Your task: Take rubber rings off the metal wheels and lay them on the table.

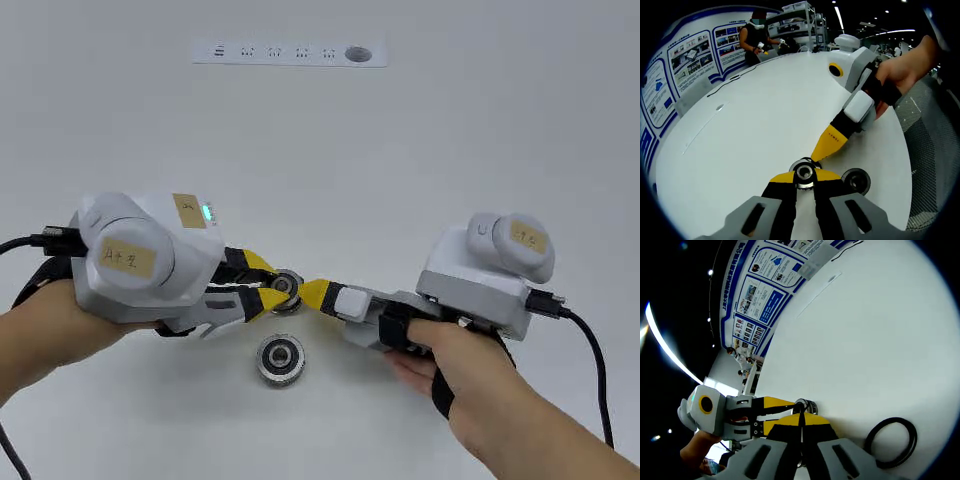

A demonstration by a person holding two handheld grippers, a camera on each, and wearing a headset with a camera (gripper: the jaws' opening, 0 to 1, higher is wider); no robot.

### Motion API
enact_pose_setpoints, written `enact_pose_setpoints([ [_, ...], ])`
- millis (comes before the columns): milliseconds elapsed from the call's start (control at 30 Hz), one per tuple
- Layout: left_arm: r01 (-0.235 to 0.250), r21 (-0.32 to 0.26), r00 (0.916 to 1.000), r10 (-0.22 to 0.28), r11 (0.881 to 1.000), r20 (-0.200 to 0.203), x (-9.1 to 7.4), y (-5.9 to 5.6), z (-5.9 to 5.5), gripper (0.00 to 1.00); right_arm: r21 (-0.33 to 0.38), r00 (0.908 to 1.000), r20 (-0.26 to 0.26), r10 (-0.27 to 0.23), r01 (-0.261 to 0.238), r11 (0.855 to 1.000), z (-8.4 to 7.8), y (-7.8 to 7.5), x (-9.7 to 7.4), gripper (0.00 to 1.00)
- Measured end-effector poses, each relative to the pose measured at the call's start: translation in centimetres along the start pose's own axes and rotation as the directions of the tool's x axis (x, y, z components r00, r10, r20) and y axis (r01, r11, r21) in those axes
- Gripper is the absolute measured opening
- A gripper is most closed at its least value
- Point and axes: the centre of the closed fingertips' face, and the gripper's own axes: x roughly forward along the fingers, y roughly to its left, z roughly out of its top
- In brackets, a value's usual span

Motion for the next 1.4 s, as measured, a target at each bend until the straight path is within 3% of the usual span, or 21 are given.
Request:
enact_pose_setpoints([
  [500,-0.001,0.002,1.0,0.001,1.0,-0.001,0.0,-0.2,0.1,0.13,-0.056,0.9997,-0.025,0.001,-0.003,0.998,0.0,1.4,1.5,0.01],
  [900,-0.003,0.002,1.0,0.003,1.0,0.001,-0.1,-0.2,0.2,0.13,-0.02,0.9995,-0.013,0.03,-0.03,0.999,0.2,1.8,0.8,0.01],
  [1133,-0.023,-0.004,0.9997,0.023,1.0,-0.006,-0.2,-0.1,0.1,0.14,-0.01,0.9999,-0.008,0.009,-0.009,1.0,0.3,1.5,0.6,0.02],
  [1400,-0.034,0.028,0.9993,0.035,0.999,-0.015,-0.3,0.0,0.4,0.15,0.027,1.0,0.007,0.006,-0.006,1.0,0.5,1.3,0.5,0.02],
])
